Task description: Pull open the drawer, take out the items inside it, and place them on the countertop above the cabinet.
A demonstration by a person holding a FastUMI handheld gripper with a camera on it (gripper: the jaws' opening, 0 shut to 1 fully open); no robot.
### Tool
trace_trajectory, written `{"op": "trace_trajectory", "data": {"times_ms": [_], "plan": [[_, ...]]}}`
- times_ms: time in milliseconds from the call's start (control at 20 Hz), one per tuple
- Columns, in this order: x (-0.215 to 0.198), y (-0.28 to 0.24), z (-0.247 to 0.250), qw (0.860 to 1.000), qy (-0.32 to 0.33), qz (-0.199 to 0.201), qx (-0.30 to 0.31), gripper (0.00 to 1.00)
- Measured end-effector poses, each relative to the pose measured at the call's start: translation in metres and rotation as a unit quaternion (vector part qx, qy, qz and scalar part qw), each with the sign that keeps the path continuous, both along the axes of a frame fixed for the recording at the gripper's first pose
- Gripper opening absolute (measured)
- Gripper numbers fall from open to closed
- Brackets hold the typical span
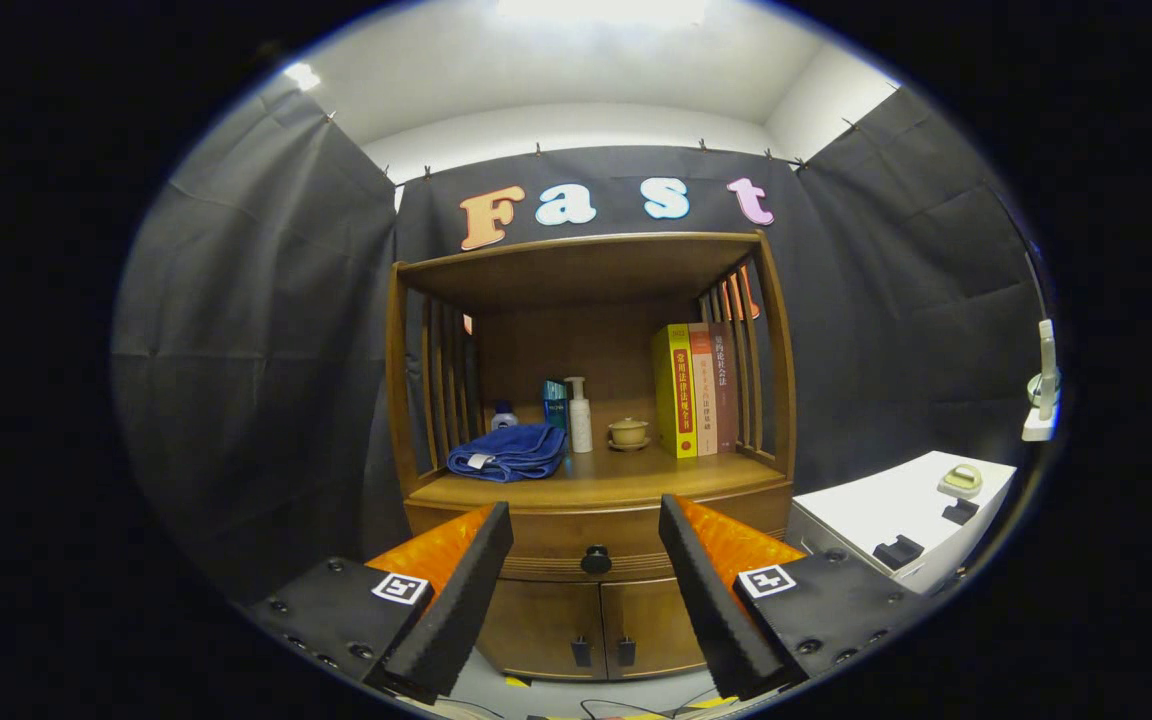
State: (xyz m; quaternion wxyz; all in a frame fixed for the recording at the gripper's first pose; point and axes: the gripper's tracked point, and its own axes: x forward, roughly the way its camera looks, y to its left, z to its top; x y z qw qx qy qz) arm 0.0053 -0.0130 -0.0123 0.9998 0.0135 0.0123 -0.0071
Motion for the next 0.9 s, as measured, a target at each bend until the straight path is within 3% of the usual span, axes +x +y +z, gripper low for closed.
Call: {"op": "trace_trajectory", "data": {"times_ms": [300, 500, 750, 900], "plan": [[0.008, -0.002, -0.001, 1.000, -0.012, -0.004, 0.008, 0.96], [0.046, -0.012, -0.023, 1.000, -0.026, -0.004, -0.001, 0.96], [0.108, -0.017, -0.092, 0.999, 0.001, 0.010, -0.036, 0.96], [0.141, -0.013, -0.139, 0.999, 0.026, 0.017, -0.016, 0.96]]}}
